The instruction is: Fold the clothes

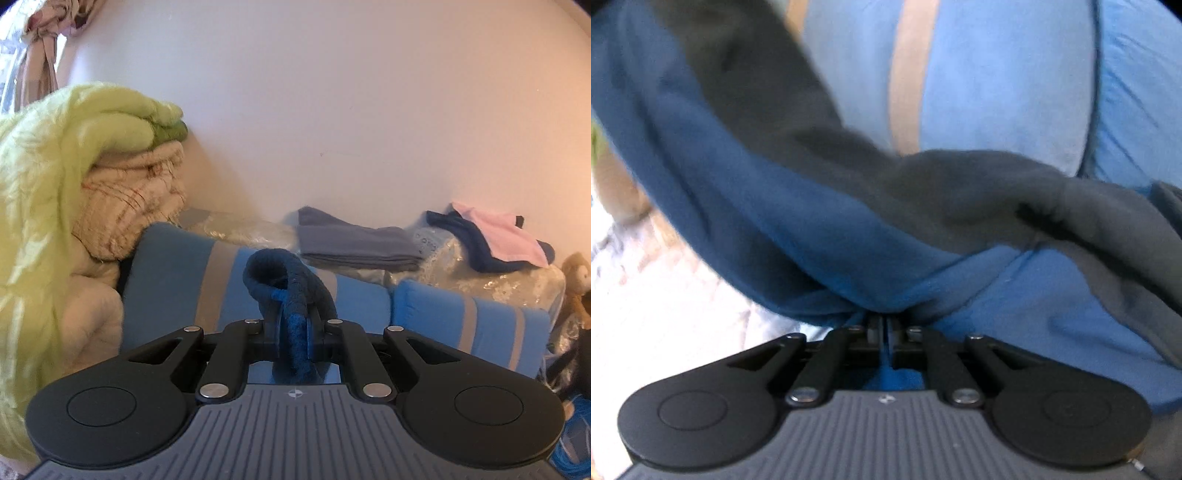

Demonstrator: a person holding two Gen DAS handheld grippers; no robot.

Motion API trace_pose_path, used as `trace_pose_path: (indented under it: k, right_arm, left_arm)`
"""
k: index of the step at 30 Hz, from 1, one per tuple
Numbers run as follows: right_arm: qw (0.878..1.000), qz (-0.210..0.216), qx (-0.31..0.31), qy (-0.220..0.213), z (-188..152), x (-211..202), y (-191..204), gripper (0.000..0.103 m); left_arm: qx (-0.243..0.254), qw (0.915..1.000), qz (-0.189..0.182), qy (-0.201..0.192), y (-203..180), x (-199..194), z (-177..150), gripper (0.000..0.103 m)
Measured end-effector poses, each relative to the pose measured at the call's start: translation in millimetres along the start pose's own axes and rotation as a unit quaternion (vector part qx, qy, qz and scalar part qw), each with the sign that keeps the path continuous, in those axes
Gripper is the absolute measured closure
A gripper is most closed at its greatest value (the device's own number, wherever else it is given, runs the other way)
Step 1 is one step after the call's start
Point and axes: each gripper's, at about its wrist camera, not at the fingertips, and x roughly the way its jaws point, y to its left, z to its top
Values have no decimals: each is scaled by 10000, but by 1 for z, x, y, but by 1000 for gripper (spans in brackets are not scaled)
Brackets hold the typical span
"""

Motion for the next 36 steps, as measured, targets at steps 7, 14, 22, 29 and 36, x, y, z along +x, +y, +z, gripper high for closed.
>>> trace_pose_path:
  k: [7, 14, 22, 29, 36]
  right_arm:
    - [9970, -231, 623, -389, 19, -25, -58, 86]
    - [9880, -732, -738, -1146, 29, -59, -67, 3]
    - [9870, -295, -1479, -549, 62, -23, -89, 5]
    - [9939, 227, -1070, -159, 94, 10, -117, 9]
    - [9888, 213, -1473, 137, 111, 2, -130, 9]
  left_arm:
    - [-502, 9986, 141, 54, 27, -18, -6, 95]
    - [-515, 9987, -39, 34, 39, -30, -12, 95]
    - [-560, 9983, -144, 67, 54, -35, -20, 95]
    - [-578, 9981, 16, 190, 72, -37, -29, 95]
    - [-667, 9973, 109, 286, 89, -41, -40, 95]
